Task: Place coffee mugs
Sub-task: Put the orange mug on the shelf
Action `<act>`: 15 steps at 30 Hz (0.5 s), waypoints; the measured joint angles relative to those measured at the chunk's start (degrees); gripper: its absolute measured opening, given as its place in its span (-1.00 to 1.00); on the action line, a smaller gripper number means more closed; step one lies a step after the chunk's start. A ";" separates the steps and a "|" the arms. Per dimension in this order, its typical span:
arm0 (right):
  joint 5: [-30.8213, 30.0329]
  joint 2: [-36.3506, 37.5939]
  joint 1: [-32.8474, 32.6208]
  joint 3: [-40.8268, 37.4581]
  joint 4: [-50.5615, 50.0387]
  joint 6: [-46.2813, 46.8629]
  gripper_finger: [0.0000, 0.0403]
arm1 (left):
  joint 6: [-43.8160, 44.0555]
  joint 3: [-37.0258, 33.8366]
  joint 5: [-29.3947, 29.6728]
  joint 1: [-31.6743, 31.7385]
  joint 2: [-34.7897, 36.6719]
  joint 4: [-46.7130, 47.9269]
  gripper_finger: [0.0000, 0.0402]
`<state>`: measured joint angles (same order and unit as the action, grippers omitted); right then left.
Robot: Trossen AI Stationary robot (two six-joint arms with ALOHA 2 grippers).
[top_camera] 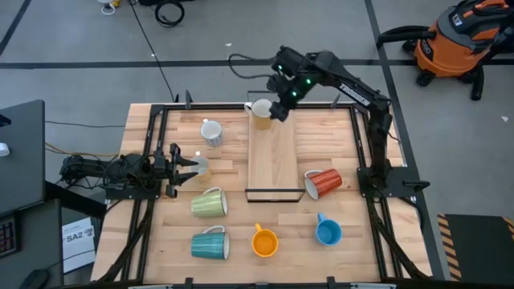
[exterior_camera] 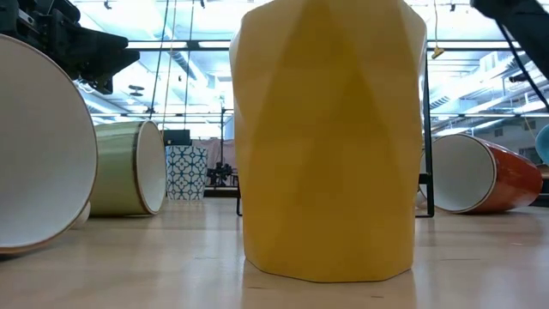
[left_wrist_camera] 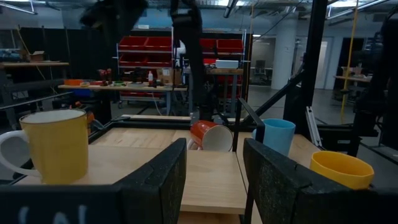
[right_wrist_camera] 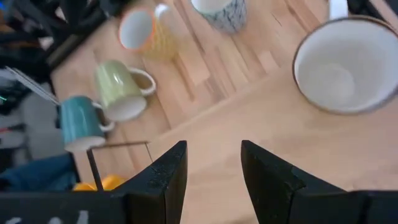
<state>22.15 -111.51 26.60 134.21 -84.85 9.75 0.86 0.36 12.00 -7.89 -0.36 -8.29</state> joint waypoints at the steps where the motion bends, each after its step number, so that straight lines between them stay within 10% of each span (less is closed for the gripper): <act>1: -2.14 0.80 -1.31 0.00 -1.13 0.78 -0.23 | -0.02 0.00 -0.01 0.00 0.00 0.00 -0.17; 15: -22.76 7.86 -22.39 -2.99 -5.08 18.45 -0.23 | 0.00 0.00 -0.01 0.00 0.00 -0.02 -0.17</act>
<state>-0.61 -103.64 4.21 131.22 -89.93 28.20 0.86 0.36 11.99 -7.90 -0.36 -8.32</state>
